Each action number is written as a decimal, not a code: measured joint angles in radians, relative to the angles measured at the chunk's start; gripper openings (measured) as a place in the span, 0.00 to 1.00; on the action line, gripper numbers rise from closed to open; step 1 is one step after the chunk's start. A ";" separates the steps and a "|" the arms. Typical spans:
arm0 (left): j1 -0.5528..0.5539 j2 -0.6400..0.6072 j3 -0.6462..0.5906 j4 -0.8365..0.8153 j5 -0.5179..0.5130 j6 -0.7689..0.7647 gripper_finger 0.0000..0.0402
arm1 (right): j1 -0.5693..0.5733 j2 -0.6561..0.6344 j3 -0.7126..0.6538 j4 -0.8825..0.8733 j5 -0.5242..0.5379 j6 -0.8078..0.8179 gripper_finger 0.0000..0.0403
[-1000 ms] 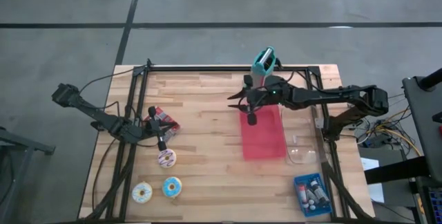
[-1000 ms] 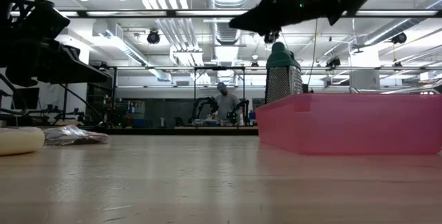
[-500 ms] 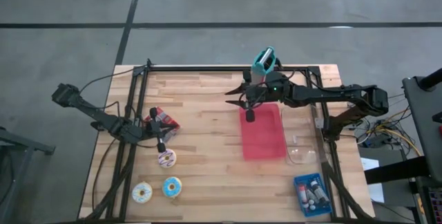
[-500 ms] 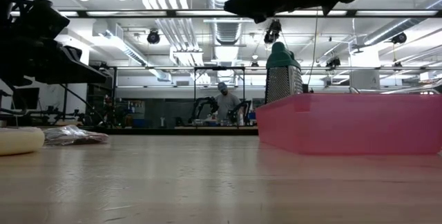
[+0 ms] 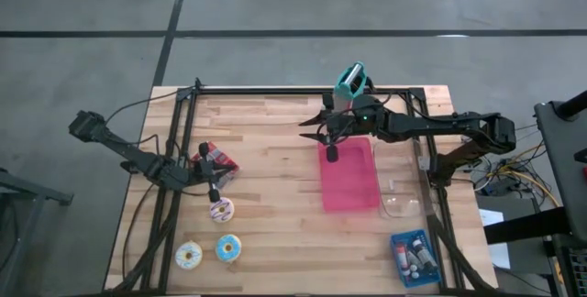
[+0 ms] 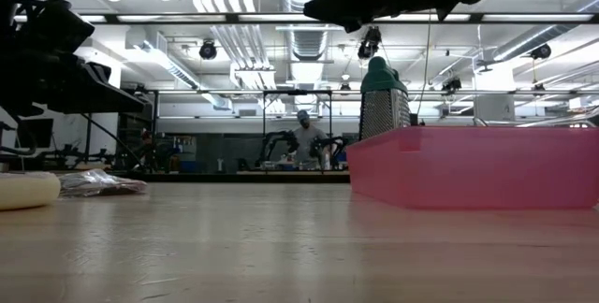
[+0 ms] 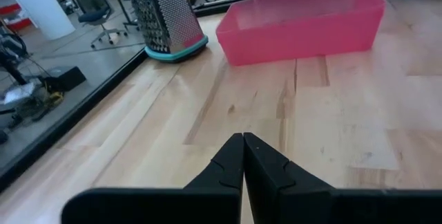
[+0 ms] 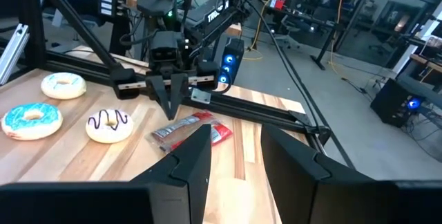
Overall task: Pick & Place Food Item
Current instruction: Put the popcorn bag into the pink bin
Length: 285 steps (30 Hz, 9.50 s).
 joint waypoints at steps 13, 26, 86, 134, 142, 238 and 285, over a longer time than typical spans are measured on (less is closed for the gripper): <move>0.000 0.000 0.053 0.013 -0.014 -0.132 0.03 | 0.000 0.000 0.000 0.000 0.000 0.000 0.30; 0.027 0.180 0.496 -0.637 0.154 -0.518 0.03 | 0.000 0.000 0.000 0.001 0.000 0.000 0.30; 0.395 0.803 0.694 -1.059 0.541 -1.730 0.52 | 0.000 0.001 -0.001 0.000 0.000 0.000 0.30; 0.449 1.067 0.694 -0.910 0.602 -1.699 0.28 | 0.000 0.001 -0.001 0.000 0.000 0.000 0.30; 0.449 1.068 0.694 -0.905 0.588 -1.699 0.19 | 0.000 0.001 -0.001 0.000 0.000 0.000 0.30; 0.279 1.069 1.017 -0.283 -0.005 -0.236 0.00 | 0.000 0.001 -0.001 0.000 0.000 0.000 0.30; 0.370 1.491 1.151 0.410 0.295 0.097 0.00 | 0.000 0.001 -0.001 0.000 0.000 0.000 0.30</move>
